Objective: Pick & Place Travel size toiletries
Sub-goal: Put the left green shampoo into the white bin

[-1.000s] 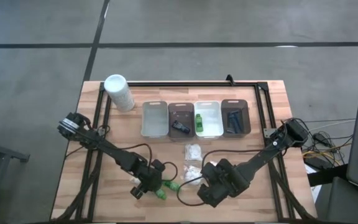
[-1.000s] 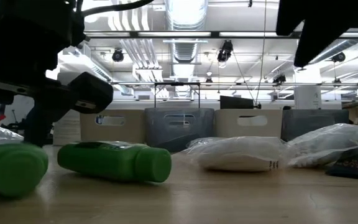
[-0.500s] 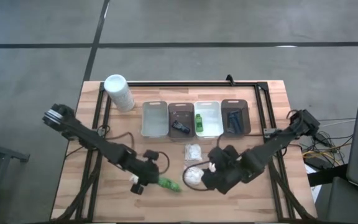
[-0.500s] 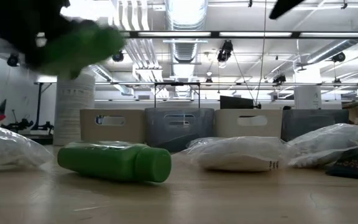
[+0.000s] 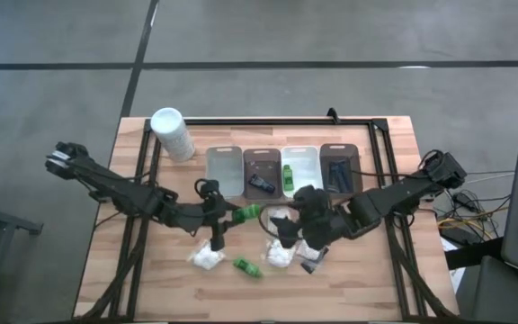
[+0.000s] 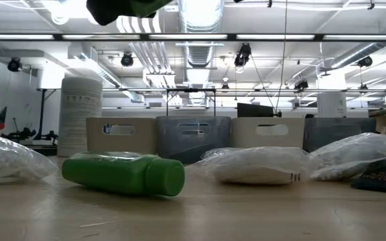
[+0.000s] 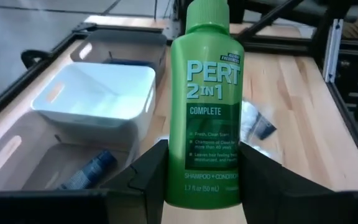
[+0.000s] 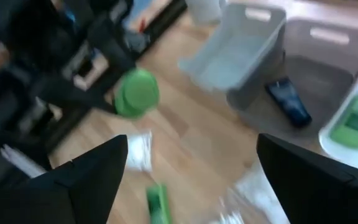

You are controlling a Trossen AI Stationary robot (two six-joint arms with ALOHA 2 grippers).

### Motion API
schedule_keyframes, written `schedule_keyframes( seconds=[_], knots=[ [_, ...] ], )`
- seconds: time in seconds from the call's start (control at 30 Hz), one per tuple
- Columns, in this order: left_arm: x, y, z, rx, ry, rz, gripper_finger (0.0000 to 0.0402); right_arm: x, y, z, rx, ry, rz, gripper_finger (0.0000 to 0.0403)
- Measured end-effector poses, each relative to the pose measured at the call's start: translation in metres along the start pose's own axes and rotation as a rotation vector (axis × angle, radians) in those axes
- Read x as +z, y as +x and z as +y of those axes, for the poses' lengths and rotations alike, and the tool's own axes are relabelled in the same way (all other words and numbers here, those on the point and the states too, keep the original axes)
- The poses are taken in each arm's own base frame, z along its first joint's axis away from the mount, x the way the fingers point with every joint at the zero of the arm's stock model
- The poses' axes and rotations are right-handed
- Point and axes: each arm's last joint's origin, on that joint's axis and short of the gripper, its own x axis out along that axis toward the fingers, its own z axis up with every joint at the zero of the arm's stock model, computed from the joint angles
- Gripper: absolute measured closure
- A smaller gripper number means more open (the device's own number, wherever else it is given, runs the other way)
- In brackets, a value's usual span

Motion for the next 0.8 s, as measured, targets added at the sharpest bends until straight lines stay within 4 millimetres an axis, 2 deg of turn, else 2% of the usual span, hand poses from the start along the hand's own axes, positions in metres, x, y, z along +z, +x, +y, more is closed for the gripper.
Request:
schedule_keyframes(
  seconds=[0.2,0.5,0.67,0.8],
  knots=[
    [0.004,0.002,0.004,0.016,0.001,-0.014,0.0246,0.01,-0.009,0.006,0.042,0.126,-0.14,0.0043],
    [0.019,0.013,0.023,-0.026,-0.106,-0.091,0.0246,-0.009,-0.029,0.006,-0.004,0.294,-0.328,0.006],
    [0.022,0.017,0.033,-0.033,-0.175,-0.089,0.0246,-0.016,-0.027,-0.004,-0.064,0.363,-0.267,0.006],
    [0.027,0.017,0.032,-0.079,-0.196,-0.123,0.0246,-0.018,-0.019,0.005,-0.027,0.344,-0.262,0.0048]
  ],
)
